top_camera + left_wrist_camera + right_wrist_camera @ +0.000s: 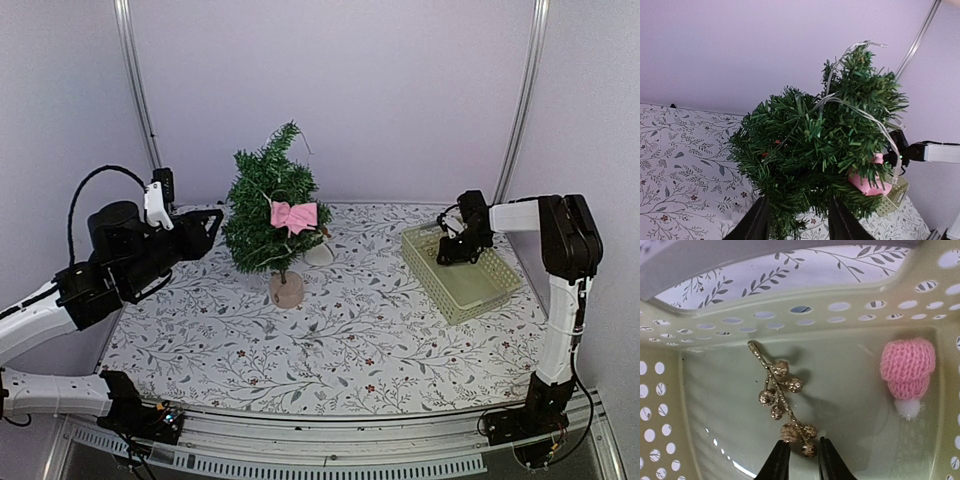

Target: Decorate the small christmas tree

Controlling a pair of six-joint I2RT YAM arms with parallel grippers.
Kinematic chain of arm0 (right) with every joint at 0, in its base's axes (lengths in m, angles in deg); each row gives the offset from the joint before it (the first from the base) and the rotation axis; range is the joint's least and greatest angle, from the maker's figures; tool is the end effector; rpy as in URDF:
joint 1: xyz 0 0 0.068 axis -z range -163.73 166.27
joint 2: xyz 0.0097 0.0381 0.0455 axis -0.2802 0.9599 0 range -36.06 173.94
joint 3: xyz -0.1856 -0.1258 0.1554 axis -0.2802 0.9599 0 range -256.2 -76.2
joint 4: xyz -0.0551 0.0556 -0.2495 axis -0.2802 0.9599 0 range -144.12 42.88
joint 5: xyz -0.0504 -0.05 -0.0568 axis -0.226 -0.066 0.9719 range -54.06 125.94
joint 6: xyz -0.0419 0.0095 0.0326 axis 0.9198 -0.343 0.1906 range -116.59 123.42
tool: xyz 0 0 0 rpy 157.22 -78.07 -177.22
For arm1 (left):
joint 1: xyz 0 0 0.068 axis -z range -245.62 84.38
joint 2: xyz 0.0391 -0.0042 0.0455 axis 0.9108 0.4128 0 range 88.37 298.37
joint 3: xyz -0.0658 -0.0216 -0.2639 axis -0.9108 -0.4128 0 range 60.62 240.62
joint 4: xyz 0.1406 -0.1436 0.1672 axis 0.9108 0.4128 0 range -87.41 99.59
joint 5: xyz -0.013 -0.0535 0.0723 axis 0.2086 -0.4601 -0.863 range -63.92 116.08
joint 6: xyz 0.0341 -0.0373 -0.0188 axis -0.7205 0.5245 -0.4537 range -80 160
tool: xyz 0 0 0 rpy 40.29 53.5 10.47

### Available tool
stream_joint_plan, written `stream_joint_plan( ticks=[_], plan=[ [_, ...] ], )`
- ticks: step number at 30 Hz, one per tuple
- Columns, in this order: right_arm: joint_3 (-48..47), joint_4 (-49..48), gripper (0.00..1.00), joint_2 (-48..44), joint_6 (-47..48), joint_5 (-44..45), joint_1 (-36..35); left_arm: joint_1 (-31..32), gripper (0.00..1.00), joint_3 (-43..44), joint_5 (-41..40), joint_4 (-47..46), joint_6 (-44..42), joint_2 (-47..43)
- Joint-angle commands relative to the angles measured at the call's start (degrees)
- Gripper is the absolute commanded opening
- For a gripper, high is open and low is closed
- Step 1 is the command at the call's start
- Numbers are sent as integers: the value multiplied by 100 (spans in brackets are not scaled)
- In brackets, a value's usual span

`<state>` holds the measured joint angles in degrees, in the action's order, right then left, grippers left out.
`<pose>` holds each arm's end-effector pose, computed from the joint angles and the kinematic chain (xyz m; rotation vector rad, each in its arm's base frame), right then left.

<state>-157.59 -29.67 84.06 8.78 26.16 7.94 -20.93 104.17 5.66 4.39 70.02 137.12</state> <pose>0.4249 0.0684 0.1380 -0.3722 2.6426 0.2447 0.1521 -0.1331 0.3365 -0.0520 1.7303 -0.6728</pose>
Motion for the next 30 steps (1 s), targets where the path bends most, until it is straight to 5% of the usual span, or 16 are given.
stream_joint_plan(
  ticks=[1,8,18,30],
  plan=[
    [-26,92,17,19,-36,-211,-119,-88,41,106,-50,120,-165,-58],
    [85,423,5,-832,-224,-426,-153,-90,41,167,-4,245,-503,-120],
    [572,964,5,-2422,-661,-1201,-581,-83,41,268,493,219,-1022,53],
    [1470,1025,6,-2525,-869,-1450,-2947,-24,40,-107,992,102,-1330,-315]
  ],
)
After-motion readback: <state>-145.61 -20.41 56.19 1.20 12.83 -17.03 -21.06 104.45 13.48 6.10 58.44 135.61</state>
